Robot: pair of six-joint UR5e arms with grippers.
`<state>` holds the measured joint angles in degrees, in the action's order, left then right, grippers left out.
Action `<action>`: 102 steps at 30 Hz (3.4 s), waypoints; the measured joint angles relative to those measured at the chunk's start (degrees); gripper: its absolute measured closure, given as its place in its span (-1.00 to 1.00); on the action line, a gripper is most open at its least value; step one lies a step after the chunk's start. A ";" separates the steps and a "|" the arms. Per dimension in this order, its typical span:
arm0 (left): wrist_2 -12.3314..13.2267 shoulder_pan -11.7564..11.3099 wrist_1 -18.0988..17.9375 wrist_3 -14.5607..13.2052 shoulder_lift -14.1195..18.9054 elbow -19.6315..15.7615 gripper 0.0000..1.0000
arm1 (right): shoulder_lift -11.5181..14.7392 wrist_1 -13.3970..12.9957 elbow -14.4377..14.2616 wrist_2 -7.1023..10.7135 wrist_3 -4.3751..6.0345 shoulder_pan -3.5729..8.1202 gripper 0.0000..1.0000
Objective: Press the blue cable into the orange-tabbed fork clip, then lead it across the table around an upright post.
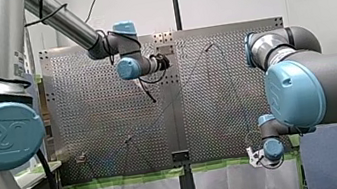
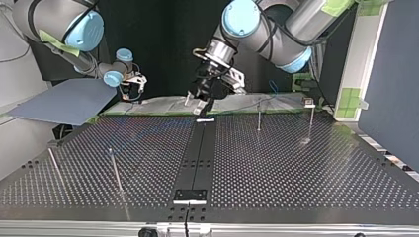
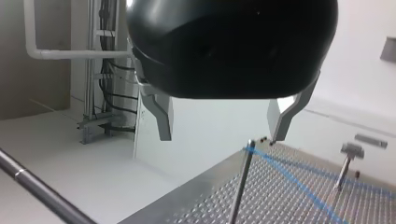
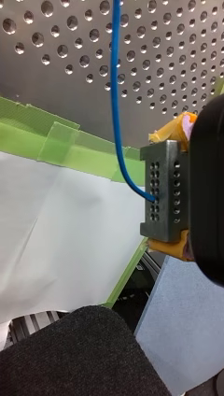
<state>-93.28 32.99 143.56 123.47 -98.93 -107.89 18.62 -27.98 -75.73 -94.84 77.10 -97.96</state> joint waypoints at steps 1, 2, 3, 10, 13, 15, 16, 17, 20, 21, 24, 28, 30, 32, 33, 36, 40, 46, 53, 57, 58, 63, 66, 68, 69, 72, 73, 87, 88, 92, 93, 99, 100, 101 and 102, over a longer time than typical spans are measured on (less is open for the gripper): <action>-0.08 0.56 0.59 0.33 -0.44 0.56 -1.00 | 0.01 0.00 0.00 0.00 0.00 0.00 1.00; -0.13 0.97 1.01 0.49 -0.78 1.01 -1.00 | 0.00 0.01 0.01 0.00 0.00 0.00 1.00; -0.18 1.34 1.46 0.58 -1.13 1.46 -1.00 | 0.00 0.01 0.03 0.00 0.00 0.00 1.00; -0.67 4.09 5.08 -0.43 -4.46 5.08 -1.00 | 0.02 0.02 0.03 0.00 0.00 0.00 1.00; -1.54 5.06 6.62 -1.68 -5.99 6.61 -1.00 | 0.02 0.01 0.03 0.00 0.00 0.00 1.00; -2.05 5.62 7.52 -2.26 -6.86 7.50 -1.00 | 0.01 0.01 0.05 0.00 0.00 0.00 1.00; -2.36 5.92 8.05 -2.48 -7.38 8.03 -1.00 | 0.01 0.01 0.05 0.00 0.00 0.00 1.00; -2.61 6.12 8.44 -2.60 -7.69 8.44 -1.00 | 0.01 0.02 0.06 0.00 0.00 -0.01 1.00; -3.40 6.55 9.84 -2.82 -8.25 9.82 -1.00 | 0.00 0.02 0.08 0.00 0.00 -0.03 1.00; -3.56 6.64 10.26 -2.86 -8.32 10.27 -1.00 | -0.01 0.04 0.08 0.00 0.00 -0.05 1.00; -3.78 6.95 11.76 -3.06 -8.42 11.74 -1.00 | 0.00 0.08 0.10 0.00 0.00 -0.07 1.00; -3.68 7.26 13.98 -3.63 -8.42 13.99 -1.00 | 0.04 0.15 0.09 -0.02 0.00 -0.08 1.00; -3.53 7.32 14.88 -3.98 -8.42 14.86 -1.00 | 0.04 0.17 0.09 -0.01 0.00 -0.09 1.00; -3.38 7.35 15.89 -4.41 -8.42 15.90 -1.00 | 0.06 0.20 0.09 -0.01 0.00 -0.10 1.00; -3.32 7.35 16.34 -4.59 -8.42 16.34 -1.00 | 0.06 0.22 0.09 0.00 0.00 -0.10 1.00; -2.93 7.36 17.66 -5.21 -8.42 17.67 -1.00 | 0.05 0.28 0.11 0.00 0.00 -0.10 1.00; -1.88 7.36 19.69 -6.37 -8.43 19.70 -1.00 | 0.06 0.46 0.12 0.02 0.00 -0.14 1.00; -0.15 6.80 22.74 -8.58 -8.46 22.74 -1.00 | 0.06 0.54 0.17 0.04 0.00 -0.16 1.00; 2.80 6.22 26.14 -10.49 -8.43 26.13 -1.00 | 0.06 0.54 0.21 0.07 0.00 -0.17 1.00; 4.24 5.69 27.79 -10.92 -8.44 27.77 -1.00 | 0.07 0.54 0.24 0.09 0.00 -0.18 1.00; 4.71 5.54 28.26 -10.98 -8.45 28.27 -1.00 | 0.09 0.57 0.25 0.09 -0.02 -0.18 1.00; 6.69 4.98 30.36 -11.05 -8.46 30.36 -1.00 | 0.10 0.89 0.36 0.08 -0.07 -0.22 1.00; 7.21 4.80 31.64 -11.08 -8.46 31.63 -1.00 | 0.12 0.96 0.44 0.08 -0.08 -0.21 1.00; 7.31 4.69 32.60 -11.08 -8.46 32.58 -1.00 | 0.12 1.01 0.48 0.09 -0.08 -0.21 1.00; 7.30 4.65 33.02 -11.08 -8.46 33.01 -1.00 | 0.11 1.03 0.48 0.09 -0.08 -0.21 1.00; 7.04 4.55 33.93 -11.07 -8.46 34.47 -1.00 | 0.12 1.05 0.47 0.10 -0.09 -0.20 1.00; 6.88 4.50 34.16 -11.07 -8.46 35.06 -1.00 | 0.11 1.06 0.48 0.15 -0.08 -0.19 1.00; 1.71 4.14 38.37 -11.90 -8.42 41.91 -1.00 | 0.13 1.07 0.48 0.42 -0.09 -0.22 1.00; 1.10 4.13 38.92 -12.03 -8.42 42.50 -1.00 | 0.13 1.07 0.50 0.46 -0.08 -0.22 1.00; -1.00 4.17 40.98 -12.33 -8.43 44.60 -1.00 | 0.12 1.07 0.51 0.51 -0.09 -0.20 1.00; -1.49 4.17 41.49 -12.35 -8.43 45.10 -1.00 | 0.12 1.07 0.52 0.51 -0.09 -0.19 1.00; -4.43 4.19 44.41 -12.10 -8.47 48.03 -1.00 | 0.13 1.07 0.53 0.58 -0.09 -0.20 1.00; -5.02 4.17 45.01 -11.94 -8.48 48.63 -1.00 | 0.13 1.07 0.53 0.62 -0.09 -0.20 1.00; -5.45 4.17 45.47 -11.84 -8.48 49.06 -1.00 | 0.13 1.07 0.53 0.62 -0.08 -0.20 1.00; -5.87 4.17 45.88 -11.76 -8.49 49.48 -1.00 | 0.13 1.07 0.53 0.64 -0.09 -0.19 1.00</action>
<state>-99.15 37.15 189.44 111.71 -107.41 -58.41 18.75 -26.90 -75.20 -94.20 77.01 -98.15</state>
